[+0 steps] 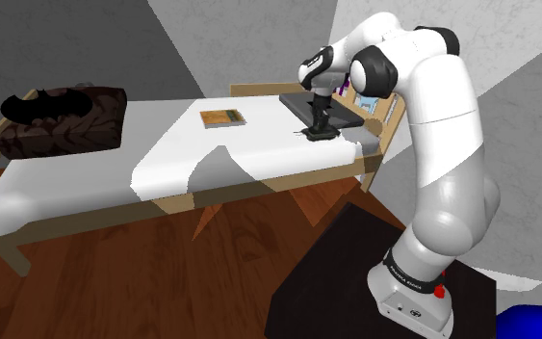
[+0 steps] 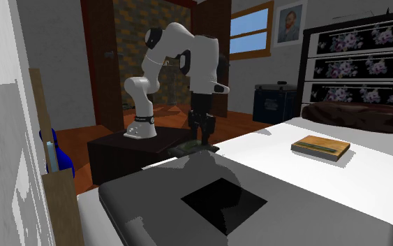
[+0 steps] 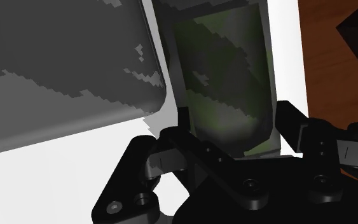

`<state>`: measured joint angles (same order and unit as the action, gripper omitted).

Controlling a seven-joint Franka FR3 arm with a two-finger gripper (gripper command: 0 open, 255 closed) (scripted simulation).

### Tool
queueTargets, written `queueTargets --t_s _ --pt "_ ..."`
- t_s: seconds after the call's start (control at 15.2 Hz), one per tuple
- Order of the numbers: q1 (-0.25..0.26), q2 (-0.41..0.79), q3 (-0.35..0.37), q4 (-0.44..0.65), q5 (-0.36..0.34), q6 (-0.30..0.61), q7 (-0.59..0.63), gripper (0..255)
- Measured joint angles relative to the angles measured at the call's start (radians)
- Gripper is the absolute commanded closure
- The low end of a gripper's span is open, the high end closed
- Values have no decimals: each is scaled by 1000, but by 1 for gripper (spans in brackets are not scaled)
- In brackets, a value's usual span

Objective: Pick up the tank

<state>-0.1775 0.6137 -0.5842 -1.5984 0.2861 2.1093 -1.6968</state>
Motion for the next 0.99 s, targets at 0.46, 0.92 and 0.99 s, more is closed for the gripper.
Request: queueTargets --t_s 0.46,0.92,0.99 --pt "12 -41 -16 25 -24 -64 13 255" --pt "12 -71 -29 74 -42 -137 18 255" --pt "11 -73 -30 80 -44 -146 18 255"
